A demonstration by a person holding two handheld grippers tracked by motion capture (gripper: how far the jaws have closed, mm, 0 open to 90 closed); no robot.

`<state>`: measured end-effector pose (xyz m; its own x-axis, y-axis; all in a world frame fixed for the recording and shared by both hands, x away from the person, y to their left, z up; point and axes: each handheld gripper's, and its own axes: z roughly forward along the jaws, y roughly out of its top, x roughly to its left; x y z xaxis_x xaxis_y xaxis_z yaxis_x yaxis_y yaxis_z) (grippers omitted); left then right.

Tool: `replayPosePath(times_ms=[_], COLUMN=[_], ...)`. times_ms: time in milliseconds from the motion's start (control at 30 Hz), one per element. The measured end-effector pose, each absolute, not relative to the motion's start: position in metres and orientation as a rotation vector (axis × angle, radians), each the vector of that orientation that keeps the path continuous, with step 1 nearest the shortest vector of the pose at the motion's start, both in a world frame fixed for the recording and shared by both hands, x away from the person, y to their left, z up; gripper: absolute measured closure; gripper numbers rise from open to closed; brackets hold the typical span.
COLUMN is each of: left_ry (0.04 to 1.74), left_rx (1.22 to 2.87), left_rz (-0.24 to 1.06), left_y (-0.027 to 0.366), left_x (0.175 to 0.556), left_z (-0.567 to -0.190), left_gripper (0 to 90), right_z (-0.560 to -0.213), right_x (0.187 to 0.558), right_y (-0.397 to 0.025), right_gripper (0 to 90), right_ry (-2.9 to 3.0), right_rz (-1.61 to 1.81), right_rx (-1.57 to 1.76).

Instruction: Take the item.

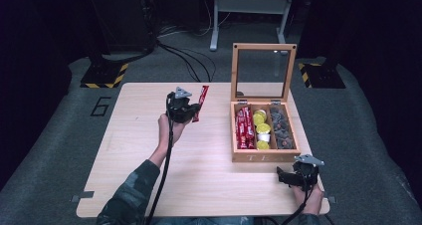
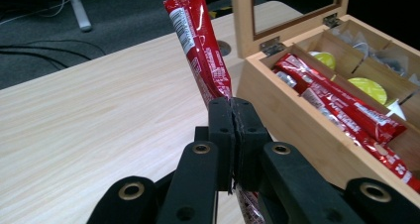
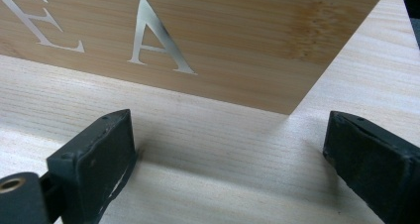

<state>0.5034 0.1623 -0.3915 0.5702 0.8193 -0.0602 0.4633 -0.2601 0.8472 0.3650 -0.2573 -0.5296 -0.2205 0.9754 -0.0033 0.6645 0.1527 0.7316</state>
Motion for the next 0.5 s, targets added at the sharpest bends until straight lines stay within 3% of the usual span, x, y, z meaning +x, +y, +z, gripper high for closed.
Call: replayPosePath(times_ms=[500], left_ry=[1.088], left_rx=[1.864], left_rz=[0.524], left_y=[0.195], left_x=[0.504], left_z=[-0.395], left_gripper=[88.0], right_z=[-0.53], right_x=[0.365], right_y=[-0.258], right_gripper=[4.9], right_ry=[1.95], right_rz=[0.845], right_rx=[1.562])
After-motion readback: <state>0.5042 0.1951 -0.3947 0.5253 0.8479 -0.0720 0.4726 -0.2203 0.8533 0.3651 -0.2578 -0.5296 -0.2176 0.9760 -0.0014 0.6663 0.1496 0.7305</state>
